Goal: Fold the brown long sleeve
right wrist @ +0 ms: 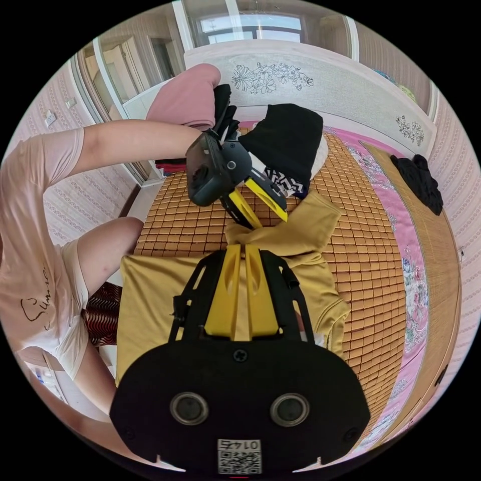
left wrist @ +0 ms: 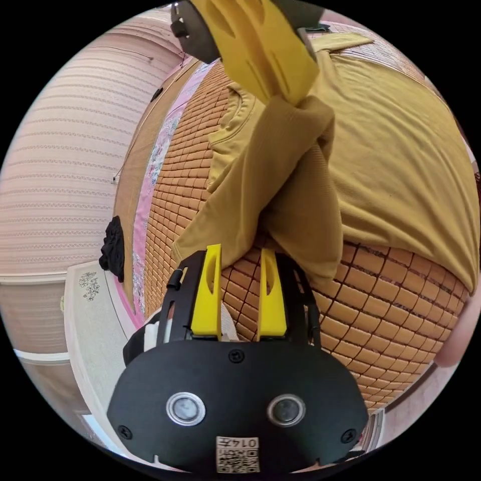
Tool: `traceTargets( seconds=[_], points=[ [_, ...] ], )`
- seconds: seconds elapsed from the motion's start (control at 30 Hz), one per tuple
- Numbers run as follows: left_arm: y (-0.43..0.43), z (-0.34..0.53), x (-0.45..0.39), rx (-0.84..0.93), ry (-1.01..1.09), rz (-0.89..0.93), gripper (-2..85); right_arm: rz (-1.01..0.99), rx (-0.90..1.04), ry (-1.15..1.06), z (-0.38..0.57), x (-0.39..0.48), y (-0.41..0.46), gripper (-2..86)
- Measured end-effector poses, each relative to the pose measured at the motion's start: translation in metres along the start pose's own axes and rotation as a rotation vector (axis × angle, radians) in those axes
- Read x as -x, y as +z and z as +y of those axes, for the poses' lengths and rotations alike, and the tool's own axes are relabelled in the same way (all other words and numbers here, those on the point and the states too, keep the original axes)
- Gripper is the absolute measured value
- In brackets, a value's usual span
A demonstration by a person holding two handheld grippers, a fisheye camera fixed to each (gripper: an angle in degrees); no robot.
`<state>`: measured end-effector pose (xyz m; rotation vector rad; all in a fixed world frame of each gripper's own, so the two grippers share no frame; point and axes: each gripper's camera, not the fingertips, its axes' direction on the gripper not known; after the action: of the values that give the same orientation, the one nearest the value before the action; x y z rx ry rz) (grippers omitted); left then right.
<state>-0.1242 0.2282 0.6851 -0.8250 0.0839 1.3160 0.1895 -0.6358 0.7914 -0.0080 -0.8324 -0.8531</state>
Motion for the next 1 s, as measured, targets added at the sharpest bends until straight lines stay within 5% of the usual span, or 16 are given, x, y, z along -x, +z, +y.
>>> traceTargets(
  seconds=[0.07,0.33,0.63,0.87,1.0],
  points=[
    [0.006,-0.007,0.005,0.014,-0.073,-0.090,1.4,-0.017,0.008,-0.008,-0.003,0.000,0.004,4.6],
    [-0.076,0.047,0.022,0.000,-0.232,-0.061,-0.5,-0.004,-0.057,0.169,0.016,-0.029,-0.001,3.0],
    [-0.177,0.148,-0.020,0.303,-0.650,0.451,-0.3,0.081,-0.009,0.434,0.013,-0.053,0.034,4.0],
    [-0.157,0.226,-0.018,0.250,-1.105,0.368,-0.3,0.162,0.057,0.474,-0.031,-0.054,0.078,9.6],
    [-0.161,0.242,-0.024,0.302,-1.147,0.190,-0.2,0.272,0.097,0.513,-0.053,-0.061,0.100,13.0]
  ],
)
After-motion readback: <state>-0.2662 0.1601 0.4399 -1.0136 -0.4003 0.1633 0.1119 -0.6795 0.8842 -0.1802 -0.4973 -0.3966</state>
